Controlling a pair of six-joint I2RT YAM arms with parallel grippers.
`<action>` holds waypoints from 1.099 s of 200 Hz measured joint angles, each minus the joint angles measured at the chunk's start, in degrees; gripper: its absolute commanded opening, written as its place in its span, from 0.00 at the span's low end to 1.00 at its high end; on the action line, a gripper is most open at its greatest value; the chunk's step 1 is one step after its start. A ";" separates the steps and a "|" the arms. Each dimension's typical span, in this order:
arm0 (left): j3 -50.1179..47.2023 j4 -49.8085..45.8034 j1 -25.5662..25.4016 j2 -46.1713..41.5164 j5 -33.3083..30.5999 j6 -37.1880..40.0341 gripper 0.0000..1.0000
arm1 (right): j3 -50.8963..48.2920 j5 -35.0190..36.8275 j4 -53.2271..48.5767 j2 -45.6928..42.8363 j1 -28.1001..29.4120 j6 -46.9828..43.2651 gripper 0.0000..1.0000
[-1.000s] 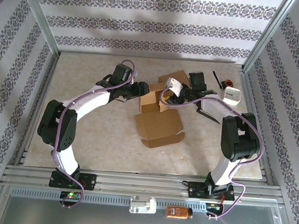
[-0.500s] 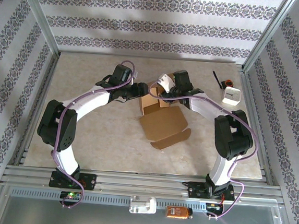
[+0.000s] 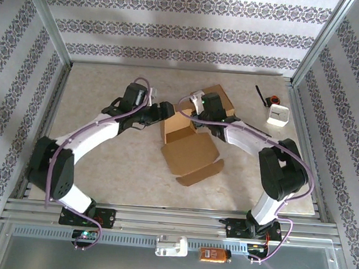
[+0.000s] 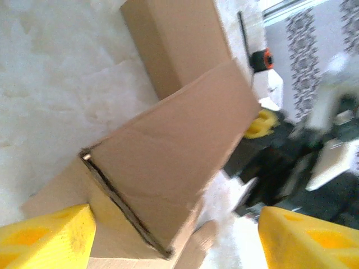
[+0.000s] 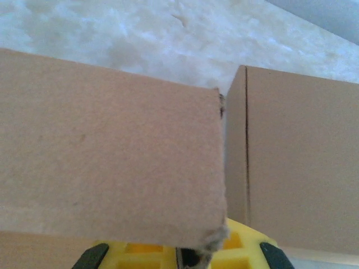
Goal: Fold the paper box
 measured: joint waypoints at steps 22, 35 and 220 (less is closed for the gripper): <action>-0.02 -2.23 0.00 -4.79 -5.77 0.04 0.77 | -3.13 1.92 6.47 -0.96 3.04 3.45 0.06; -0.94 -2.19 0.02 -6.67 -9.40 -0.04 0.77 | -4.83 3.10 10.78 -1.01 4.81 4.37 0.06; -4.39 0.04 2.89 1.18 -10.95 1.01 0.64 | -11.50 15.39 28.28 8.26 9.84 0.17 0.21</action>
